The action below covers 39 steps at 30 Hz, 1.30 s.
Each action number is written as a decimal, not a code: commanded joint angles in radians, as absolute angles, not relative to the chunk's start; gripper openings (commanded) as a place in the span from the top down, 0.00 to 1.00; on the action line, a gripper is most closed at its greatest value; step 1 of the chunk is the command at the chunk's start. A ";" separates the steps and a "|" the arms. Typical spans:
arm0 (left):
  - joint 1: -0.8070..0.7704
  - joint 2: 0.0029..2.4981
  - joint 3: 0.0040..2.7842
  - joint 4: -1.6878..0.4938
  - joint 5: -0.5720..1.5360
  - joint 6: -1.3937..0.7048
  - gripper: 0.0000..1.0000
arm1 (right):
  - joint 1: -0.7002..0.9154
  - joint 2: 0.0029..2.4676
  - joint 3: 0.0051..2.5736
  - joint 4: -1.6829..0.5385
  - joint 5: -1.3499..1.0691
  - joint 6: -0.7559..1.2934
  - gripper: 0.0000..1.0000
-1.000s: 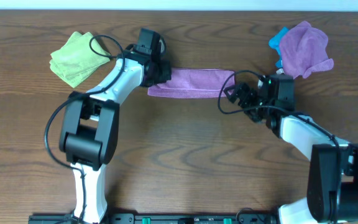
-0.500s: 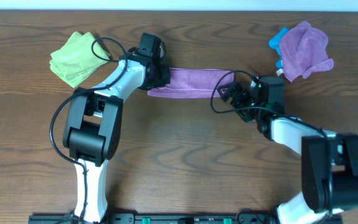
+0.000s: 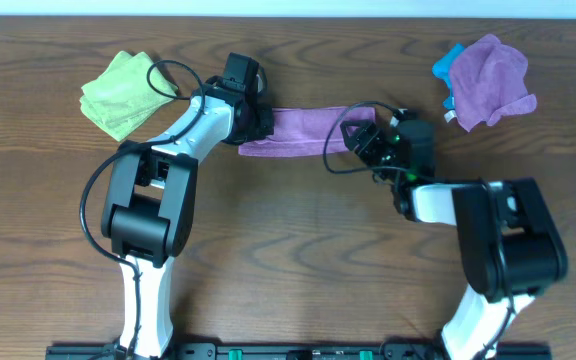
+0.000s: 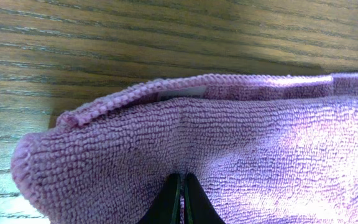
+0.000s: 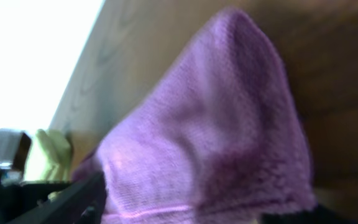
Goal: Fold the cloth
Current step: 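Hold the folded strip with the left gripper and fold the right end leftward, then carry the right end over onto the left half with the right gripper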
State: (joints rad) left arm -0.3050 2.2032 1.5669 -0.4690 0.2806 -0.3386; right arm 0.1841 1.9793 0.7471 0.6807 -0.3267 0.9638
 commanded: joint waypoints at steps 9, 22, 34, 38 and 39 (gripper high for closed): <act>-0.302 2.230 1.579 -0.516 0.254 -0.329 0.94 | 0.206 2.154 0.728 0.768 -0.120 0.910 0.80; -0.302 2.229 1.581 -0.553 0.255 -0.348 0.94 | 0.145 2.013 0.736 0.781 -0.348 0.582 0.98; -0.302 2.229 1.581 -0.553 0.259 -0.363 0.94 | 0.229 1.827 0.820 0.586 -0.349 0.432 0.99; -0.302 2.229 1.581 -0.553 0.259 -0.363 0.94 | 0.287 1.827 0.902 0.499 -0.347 0.353 0.99; -0.301 2.229 1.582 -0.553 0.259 -0.363 0.94 | 0.303 1.827 0.926 0.466 -0.343 0.334 0.99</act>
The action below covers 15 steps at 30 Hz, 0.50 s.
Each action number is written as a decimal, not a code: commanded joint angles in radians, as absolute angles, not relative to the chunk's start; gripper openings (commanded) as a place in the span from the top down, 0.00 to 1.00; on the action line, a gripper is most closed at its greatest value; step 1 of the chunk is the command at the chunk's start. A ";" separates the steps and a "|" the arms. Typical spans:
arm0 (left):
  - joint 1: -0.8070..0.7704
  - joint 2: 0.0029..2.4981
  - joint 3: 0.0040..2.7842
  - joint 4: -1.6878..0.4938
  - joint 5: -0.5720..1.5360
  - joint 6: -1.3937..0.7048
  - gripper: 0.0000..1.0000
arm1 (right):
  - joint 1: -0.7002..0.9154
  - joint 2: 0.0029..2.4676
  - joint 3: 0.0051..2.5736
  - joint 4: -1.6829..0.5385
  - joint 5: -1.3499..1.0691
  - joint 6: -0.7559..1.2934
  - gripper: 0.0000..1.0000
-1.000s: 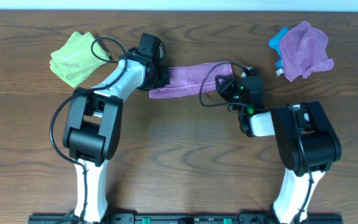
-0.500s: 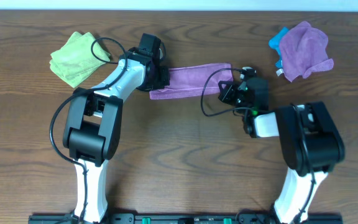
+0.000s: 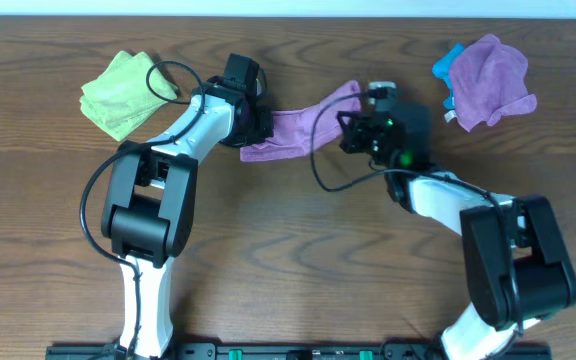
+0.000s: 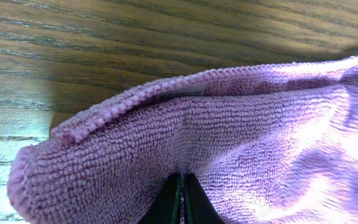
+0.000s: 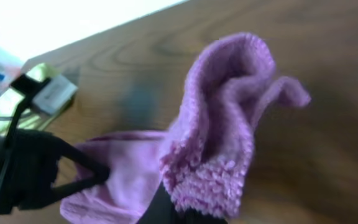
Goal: Fold the cloth
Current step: 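Carry the right end over onto the left half with the right gripper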
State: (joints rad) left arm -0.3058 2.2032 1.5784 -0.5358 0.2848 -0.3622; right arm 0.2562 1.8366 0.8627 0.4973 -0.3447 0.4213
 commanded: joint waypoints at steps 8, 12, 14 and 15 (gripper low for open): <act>-0.291 2.229 1.621 -0.570 0.259 -0.363 0.94 | 0.400 1.858 1.021 0.371 -0.318 0.290 0.99; -0.261 2.229 1.687 -0.644 0.259 -0.362 0.94 | 0.422 1.879 1.021 0.369 -0.318 0.290 0.99; -0.247 2.229 1.724 -0.682 0.260 -0.358 0.94 | 0.431 1.891 1.021 0.370 -0.318 0.290 0.99; -0.240 2.229 1.743 -0.701 0.259 -0.353 0.94 | 0.435 1.898 1.021 0.371 -0.318 0.290 0.99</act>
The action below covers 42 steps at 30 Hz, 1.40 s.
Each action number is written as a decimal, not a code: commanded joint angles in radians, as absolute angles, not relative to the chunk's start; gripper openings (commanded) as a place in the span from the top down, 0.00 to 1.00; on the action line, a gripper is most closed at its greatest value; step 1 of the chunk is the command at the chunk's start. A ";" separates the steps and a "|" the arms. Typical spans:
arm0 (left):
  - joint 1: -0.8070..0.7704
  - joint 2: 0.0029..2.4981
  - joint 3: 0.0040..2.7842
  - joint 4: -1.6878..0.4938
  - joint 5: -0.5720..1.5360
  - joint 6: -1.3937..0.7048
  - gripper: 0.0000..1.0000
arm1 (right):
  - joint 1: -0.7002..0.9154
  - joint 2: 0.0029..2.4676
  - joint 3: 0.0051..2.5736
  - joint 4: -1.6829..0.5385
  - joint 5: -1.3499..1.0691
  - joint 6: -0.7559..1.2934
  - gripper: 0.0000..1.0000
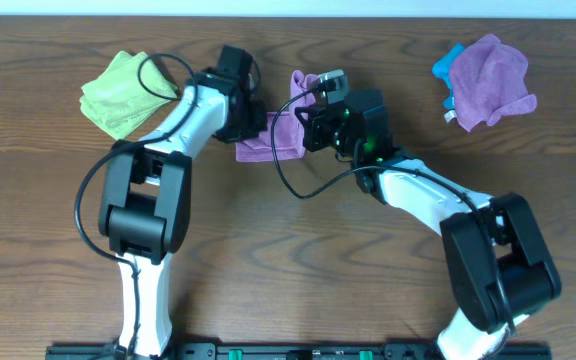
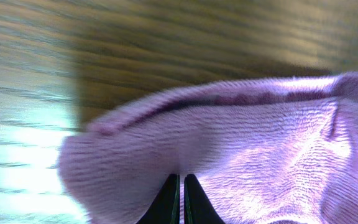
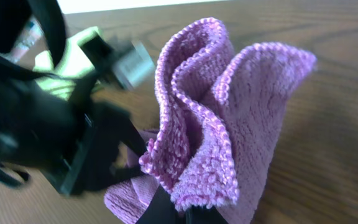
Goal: Fold the cloth
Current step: 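Carry the right end over onto the left half with the right gripper, then release the folded purple square and retract the right gripper to rest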
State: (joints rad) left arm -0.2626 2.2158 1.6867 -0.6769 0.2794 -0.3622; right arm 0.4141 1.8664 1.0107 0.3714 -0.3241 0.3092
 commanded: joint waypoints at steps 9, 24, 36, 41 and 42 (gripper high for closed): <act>-0.196 2.227 1.878 -0.802 0.260 -0.336 0.94 | 0.473 1.954 1.056 0.369 -0.318 0.290 0.99; -0.083 2.125 1.954 -0.815 0.259 -0.332 0.94 | 0.519 2.109 1.234 0.265 -0.323 0.271 0.99; -0.058 2.119 1.954 -0.815 0.259 -0.333 0.94 | 0.555 2.109 1.234 0.220 -0.327 0.272 0.98; -0.053 2.118 1.954 -0.815 0.259 -0.332 0.94 | 0.574 2.109 1.234 0.205 -0.376 0.272 0.56; -0.050 2.118 1.954 -0.815 0.259 -0.332 0.94 | 0.580 2.109 1.234 0.208 -0.412 0.272 0.50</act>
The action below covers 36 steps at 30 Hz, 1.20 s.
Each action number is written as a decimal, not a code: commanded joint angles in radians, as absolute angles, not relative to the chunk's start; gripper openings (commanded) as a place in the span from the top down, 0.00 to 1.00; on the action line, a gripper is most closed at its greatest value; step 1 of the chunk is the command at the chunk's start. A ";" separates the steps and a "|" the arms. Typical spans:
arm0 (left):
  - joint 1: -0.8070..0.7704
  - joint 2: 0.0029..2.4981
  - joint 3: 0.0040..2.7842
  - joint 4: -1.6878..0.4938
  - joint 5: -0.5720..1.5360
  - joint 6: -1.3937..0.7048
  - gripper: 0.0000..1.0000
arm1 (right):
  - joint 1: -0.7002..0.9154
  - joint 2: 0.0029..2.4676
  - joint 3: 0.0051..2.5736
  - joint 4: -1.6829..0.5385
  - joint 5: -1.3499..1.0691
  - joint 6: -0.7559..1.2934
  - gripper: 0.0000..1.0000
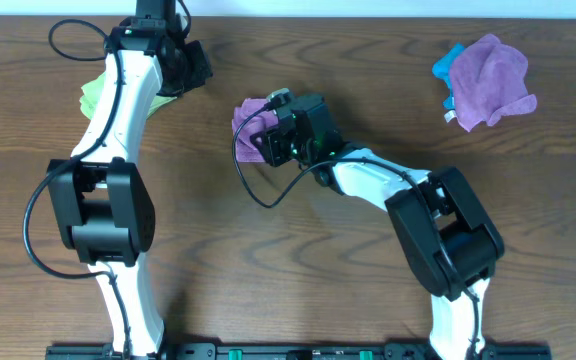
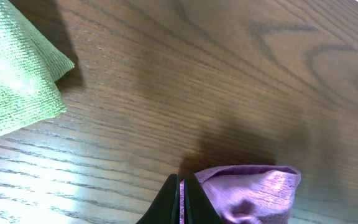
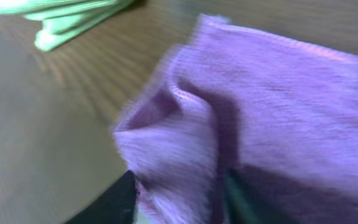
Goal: Fold the cloth
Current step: 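Release the folded purple square and retract the right gripper to rest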
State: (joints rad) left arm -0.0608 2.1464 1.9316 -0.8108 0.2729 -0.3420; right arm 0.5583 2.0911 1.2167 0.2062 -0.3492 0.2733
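Observation:
The purple cloth (image 1: 249,116) lies on the table as a small doubled-over bundle, and also shows at the bottom of the left wrist view (image 2: 247,193). My right gripper (image 1: 271,141) is low at the bundle's near right side. Its jaws stand apart, and cloth (image 3: 272,118) fills the space between and in front of the fingers (image 3: 112,200). My left gripper (image 1: 194,70) is up at the far left of the table, well clear of the purple cloth. Its fingertips (image 2: 174,198) are pressed together on nothing.
A folded green cloth (image 2: 11,74) lies at the far left, half hidden under my left arm in the overhead view (image 1: 88,95). A crumpled purple cloth (image 1: 488,75) on a blue cloth (image 1: 451,58) lies at the far right. Bare wooden table (image 1: 298,260) fills the front.
My left gripper has let go of the cloth's left end and is now back near the green cloth. My right gripper has come down and opened, and the cloth lies doubled on the table.
The cloth was first a long strip held at each end by a shut gripper. Then my right gripper had its end lifted and nearer the left. Then that end stood above the left half. Now both grippers have released it as a small bundle.

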 commanded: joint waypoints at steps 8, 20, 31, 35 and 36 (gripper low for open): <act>-0.013 2.099 1.955 -0.812 0.259 -0.332 0.94 | 0.617 2.109 1.234 0.203 -0.472 0.272 0.28; 0.026 2.044 1.955 -0.838 0.273 -0.334 0.59 | 0.537 1.977 1.237 0.085 -0.535 0.272 0.01; 0.029 1.977 1.955 -0.878 0.363 -0.345 0.02 | 0.389 1.736 1.237 -0.200 -0.688 0.171 0.01; 0.041 1.974 1.955 -0.898 0.464 -0.375 0.05 | 0.287 1.650 1.234 -0.410 -0.681 0.034 0.01; 0.042 1.974 1.954 -0.907 0.477 -0.375 0.04 | 0.263 1.632 1.230 -0.452 -0.682 0.009 0.01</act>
State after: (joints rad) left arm 0.0292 1.9980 1.9320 -0.8925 0.3920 -0.3592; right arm 0.3202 1.6875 1.2285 -0.4053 -0.6640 0.1307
